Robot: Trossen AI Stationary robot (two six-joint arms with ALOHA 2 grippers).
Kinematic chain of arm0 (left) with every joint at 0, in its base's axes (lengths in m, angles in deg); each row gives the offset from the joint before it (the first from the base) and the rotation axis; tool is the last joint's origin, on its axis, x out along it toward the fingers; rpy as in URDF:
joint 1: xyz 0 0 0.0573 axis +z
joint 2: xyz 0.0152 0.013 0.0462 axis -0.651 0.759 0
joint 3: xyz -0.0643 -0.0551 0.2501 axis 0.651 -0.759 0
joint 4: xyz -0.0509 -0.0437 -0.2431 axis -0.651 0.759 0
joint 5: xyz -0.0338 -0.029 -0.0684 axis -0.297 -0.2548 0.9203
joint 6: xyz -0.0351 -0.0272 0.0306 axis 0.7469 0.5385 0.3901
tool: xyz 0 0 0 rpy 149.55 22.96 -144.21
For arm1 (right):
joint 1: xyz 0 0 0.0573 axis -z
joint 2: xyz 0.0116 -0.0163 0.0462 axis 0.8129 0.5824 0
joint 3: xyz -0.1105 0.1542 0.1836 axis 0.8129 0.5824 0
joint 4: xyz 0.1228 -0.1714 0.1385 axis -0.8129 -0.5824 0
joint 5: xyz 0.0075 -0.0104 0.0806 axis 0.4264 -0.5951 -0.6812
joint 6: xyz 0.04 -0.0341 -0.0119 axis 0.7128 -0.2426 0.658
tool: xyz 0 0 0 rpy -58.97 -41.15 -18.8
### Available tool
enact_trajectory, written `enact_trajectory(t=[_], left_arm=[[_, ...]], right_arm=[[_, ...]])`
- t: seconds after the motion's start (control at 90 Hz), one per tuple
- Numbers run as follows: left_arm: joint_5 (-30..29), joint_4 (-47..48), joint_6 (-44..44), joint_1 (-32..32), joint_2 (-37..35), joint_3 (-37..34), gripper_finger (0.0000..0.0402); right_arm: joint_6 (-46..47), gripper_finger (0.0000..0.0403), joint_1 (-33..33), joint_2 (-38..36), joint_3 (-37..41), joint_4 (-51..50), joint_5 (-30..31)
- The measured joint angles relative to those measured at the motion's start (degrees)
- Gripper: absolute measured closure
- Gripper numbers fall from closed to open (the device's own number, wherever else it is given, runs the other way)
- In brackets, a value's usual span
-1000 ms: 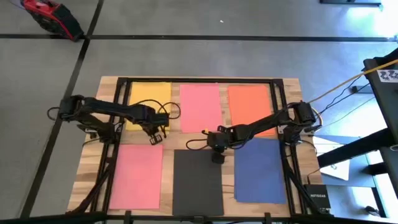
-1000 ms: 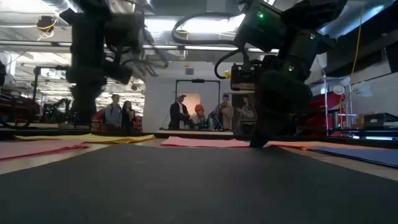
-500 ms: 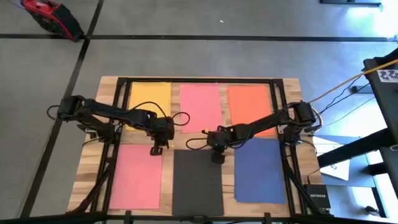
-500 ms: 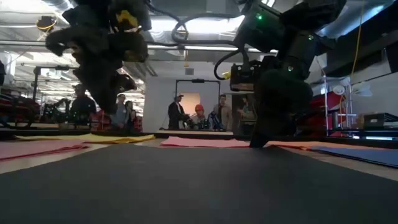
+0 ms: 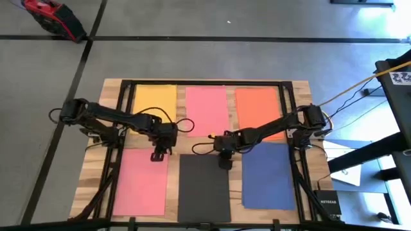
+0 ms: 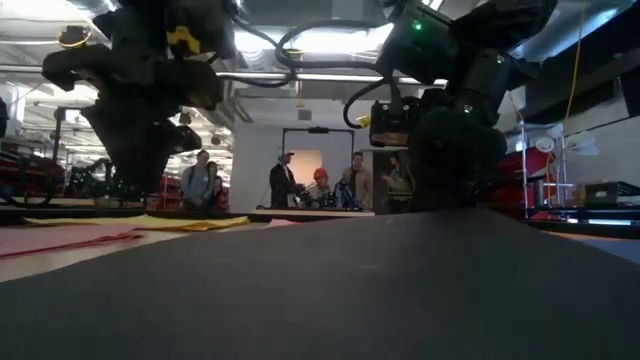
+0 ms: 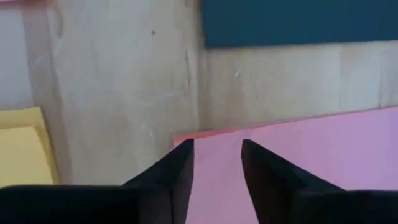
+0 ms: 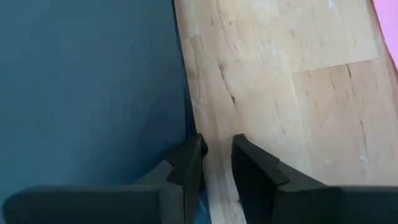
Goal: Organize paper
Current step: Stack the yellow paper on the top of the yellow paper, then stack the pink paper on top of the pink paper
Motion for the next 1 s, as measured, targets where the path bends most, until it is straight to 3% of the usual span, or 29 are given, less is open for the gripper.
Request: enact_trajectory(t=[0.3,1.0], left_arm=[[-0.2,0.1,-0.2,0.9,2.1,0.0,0.0253],[-1.7,-4.4,-1.6,0.9,2.3,-4.7,0.0252]], right_arm=[[-1.5,0.0323,0.0,-0.9,-2.1,-3.4,0.7],[-5.3,0.0323,0.0,-1.2,-7.7,-11.1,2.3]])
